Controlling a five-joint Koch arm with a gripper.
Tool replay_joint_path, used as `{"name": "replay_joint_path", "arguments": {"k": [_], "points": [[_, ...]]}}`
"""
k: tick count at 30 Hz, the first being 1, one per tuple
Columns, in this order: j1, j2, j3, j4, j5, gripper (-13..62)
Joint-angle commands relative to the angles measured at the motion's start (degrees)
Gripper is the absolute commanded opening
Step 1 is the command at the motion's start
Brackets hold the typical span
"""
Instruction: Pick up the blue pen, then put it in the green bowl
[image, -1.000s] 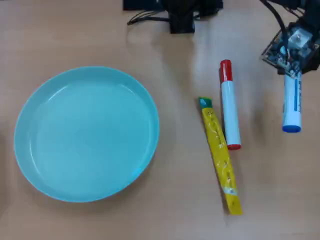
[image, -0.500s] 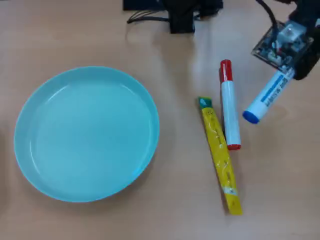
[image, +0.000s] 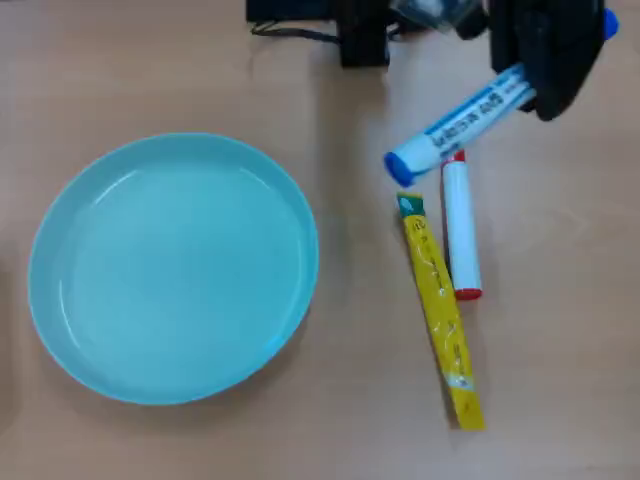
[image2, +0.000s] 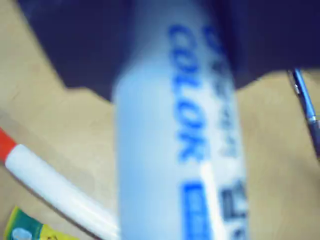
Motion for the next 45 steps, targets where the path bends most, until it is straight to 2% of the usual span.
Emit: {"name": "replay_joint_path", "arguments": {"k": [1,17,25,35,41,45], "points": [[2.55,5.45,-5.71,1.14,0.09,-6.4],[31.46,8.0,-5.36,-3.87,-0.79,-6.4],[46.93,7.12,-0.35,-13.36,-0.18,-6.4],[57.83,-6.86,2.9,-28.92,0.09,-6.4],[64.16,-16.87,2.99,-29.44,0.09,-6.4],[65.39,-19.16,3.16,-29.09,0.0,-6.2]]}}
